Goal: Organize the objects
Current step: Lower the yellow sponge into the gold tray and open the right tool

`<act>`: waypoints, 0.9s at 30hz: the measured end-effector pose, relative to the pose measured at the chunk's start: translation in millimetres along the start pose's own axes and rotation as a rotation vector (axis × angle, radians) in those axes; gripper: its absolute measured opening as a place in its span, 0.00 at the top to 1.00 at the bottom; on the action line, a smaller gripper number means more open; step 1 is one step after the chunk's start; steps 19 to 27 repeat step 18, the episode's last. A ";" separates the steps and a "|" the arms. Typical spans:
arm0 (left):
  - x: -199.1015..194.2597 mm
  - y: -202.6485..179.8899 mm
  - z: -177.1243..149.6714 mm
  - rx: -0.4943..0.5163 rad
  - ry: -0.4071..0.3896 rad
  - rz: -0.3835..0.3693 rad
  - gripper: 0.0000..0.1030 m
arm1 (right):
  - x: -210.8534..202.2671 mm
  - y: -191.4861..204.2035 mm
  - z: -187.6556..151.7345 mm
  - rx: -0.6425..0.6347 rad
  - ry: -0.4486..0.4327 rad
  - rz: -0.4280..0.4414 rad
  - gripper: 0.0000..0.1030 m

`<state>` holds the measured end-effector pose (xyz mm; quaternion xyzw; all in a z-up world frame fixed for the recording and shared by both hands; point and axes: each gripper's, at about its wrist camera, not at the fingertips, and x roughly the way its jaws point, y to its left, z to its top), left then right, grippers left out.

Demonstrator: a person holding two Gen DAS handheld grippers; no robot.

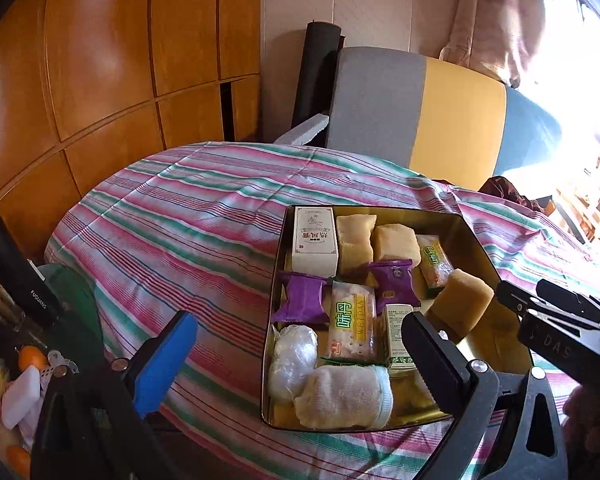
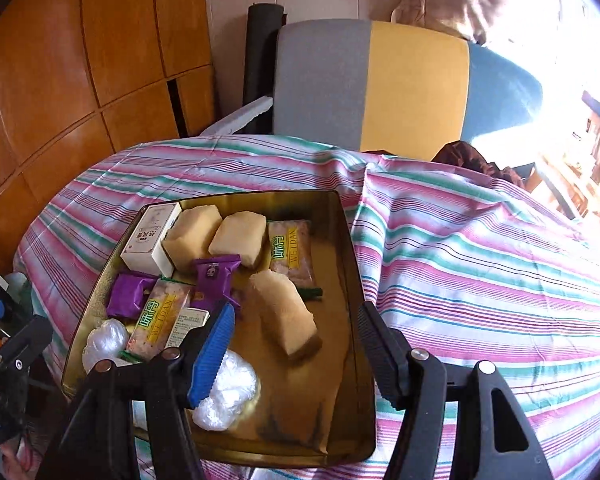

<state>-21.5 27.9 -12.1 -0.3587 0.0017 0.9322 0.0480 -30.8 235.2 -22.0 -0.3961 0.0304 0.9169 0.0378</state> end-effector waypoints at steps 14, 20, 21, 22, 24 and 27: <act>-19.5 -11.9 -21.4 0.036 -0.032 0.012 0.02 | -22.4 -0.2 -35.8 0.000 -0.030 -0.034 0.38; -20.2 -11.0 -20.9 0.031 -0.026 0.008 0.01 | -23.7 2.1 -36.2 -0.002 -0.033 -0.029 0.38; -20.2 -11.0 -20.9 0.031 -0.026 0.008 0.01 | -23.7 2.1 -36.2 -0.002 -0.033 -0.029 0.38; -20.2 -11.0 -20.9 0.031 -0.026 0.008 0.01 | -23.7 2.1 -36.2 -0.002 -0.033 -0.029 0.38; -20.2 -11.0 -20.9 0.031 -0.026 0.008 0.01 | -23.7 2.1 -36.2 -0.002 -0.033 -0.029 0.38; -20.2 -11.0 -20.9 0.031 -0.026 0.008 0.01 | -23.7 2.1 -36.2 -0.002 -0.033 -0.029 0.38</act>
